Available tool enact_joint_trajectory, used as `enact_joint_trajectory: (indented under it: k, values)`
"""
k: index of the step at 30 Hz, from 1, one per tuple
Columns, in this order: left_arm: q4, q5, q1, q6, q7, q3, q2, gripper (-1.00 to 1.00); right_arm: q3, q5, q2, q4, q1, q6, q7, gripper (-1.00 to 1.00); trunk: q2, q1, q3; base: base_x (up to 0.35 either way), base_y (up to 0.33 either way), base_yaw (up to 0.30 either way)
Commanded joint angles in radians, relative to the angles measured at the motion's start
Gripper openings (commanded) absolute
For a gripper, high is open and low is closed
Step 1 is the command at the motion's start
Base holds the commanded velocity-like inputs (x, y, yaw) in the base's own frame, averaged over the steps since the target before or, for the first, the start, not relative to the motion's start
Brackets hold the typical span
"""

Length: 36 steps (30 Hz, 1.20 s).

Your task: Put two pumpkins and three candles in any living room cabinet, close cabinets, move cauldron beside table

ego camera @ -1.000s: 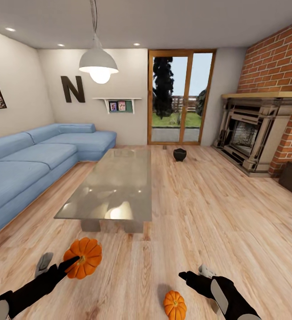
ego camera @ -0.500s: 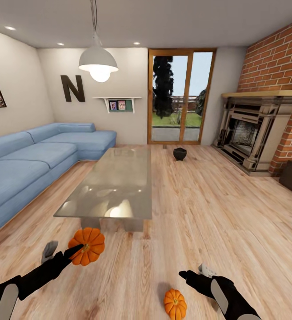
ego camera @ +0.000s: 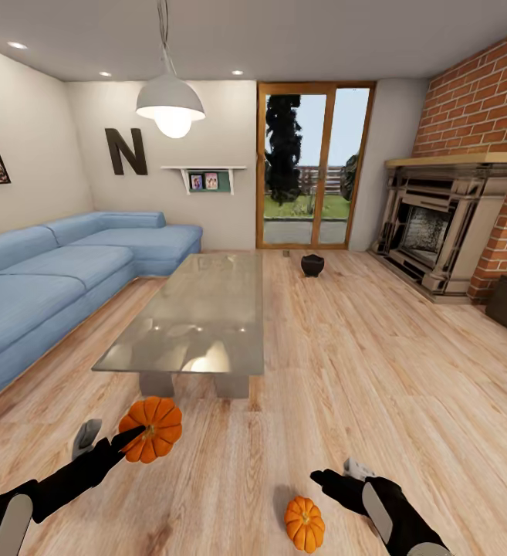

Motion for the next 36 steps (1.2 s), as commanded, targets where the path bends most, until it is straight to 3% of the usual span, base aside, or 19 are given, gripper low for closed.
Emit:
enact_joint_trajectory:
  k: [1,2,4,7,13,16,20,24,36]
  values:
    - [0.000,0.003,-0.001,0.006,-0.003,0.001,0.000,-1.00,-0.002,-0.002,0.003,-0.002,-0.021,0.011,-0.051,1.00,-0.008,0.004,-0.004,0.000,0.000,0.000]
    - [0.000,0.003,-0.001,0.006,-0.003,0.001,0.000,-1.00,0.001,-0.003,0.006,-0.002,-0.036,0.014,-0.085,1.00,-0.015,0.008,-0.007,0.000,0.000,0.000]
    - [0.000,0.004,-0.001,0.006,-0.004,0.001,0.000,-1.00,0.005,-0.010,0.026,0.004,-0.111,0.032,-0.230,1.00,-0.029,0.015,-0.014,0.000,0.000,0.000]
    - [0.000,0.005,-0.001,0.006,-0.006,0.001,0.000,-1.00,0.007,-0.014,0.039,0.015,-0.165,0.057,-0.315,1.00,-0.050,0.027,-0.023,0.000,0.000,0.000]
    - [-0.001,0.007,-0.001,0.006,-0.012,0.001,0.000,-1.00,0.005,-0.018,0.043,0.071,-0.207,0.076,-0.362,1.00,-0.092,0.050,-0.042,0.000,0.000,0.000]
    - [-0.001,0.007,-0.001,0.006,-0.014,0.001,0.000,-1.00,0.006,-0.018,0.039,0.111,-0.214,0.077,-0.320,1.00,-0.113,0.061,-0.051,0.000,0.000,0.000]
    - [-0.001,0.006,-0.001,0.006,-0.014,0.001,0.000,-1.00,0.002,-0.018,0.023,0.165,-0.216,0.073,-0.170,1.00,-0.141,0.077,-0.064,0.000,0.000,0.000]
    - [-0.001,0.005,-0.001,0.005,-0.015,0.001,0.000,-1.00,-0.006,-0.019,0.004,0.175,-0.212,0.068,-0.111,1.00,-0.169,0.092,-0.076,0.000,0.000,0.000]
    - [0.000,0.003,-0.001,0.004,-0.014,0.001,0.000,-1.00,-0.018,-0.022,-0.024,0.179,-0.204,0.042,-0.087,1.00,-0.253,0.138,-0.114,0.000,0.000,0.000]
